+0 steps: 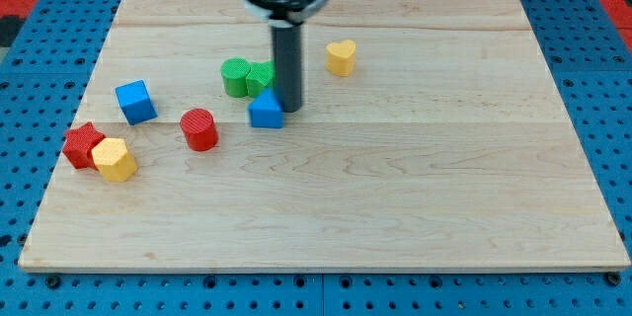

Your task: Move the red circle and blue triangle towards the left side of the board

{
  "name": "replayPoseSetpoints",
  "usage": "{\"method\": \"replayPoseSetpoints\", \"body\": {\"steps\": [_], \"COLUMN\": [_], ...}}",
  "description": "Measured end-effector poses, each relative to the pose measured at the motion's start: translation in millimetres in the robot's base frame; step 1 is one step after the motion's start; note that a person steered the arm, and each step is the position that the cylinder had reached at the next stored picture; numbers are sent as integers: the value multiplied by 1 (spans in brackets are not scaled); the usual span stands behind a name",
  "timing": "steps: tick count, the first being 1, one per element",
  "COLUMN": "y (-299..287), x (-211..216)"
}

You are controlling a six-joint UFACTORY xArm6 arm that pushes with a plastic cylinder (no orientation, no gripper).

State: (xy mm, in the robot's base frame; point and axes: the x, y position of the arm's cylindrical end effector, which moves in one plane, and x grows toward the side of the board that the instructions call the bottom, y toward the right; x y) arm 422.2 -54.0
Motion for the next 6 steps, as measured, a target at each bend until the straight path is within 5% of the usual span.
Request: {"method": "replayPoseSetpoints", "body": {"steps": [4,6], "y": [-96,9], "x": [21,25]}}
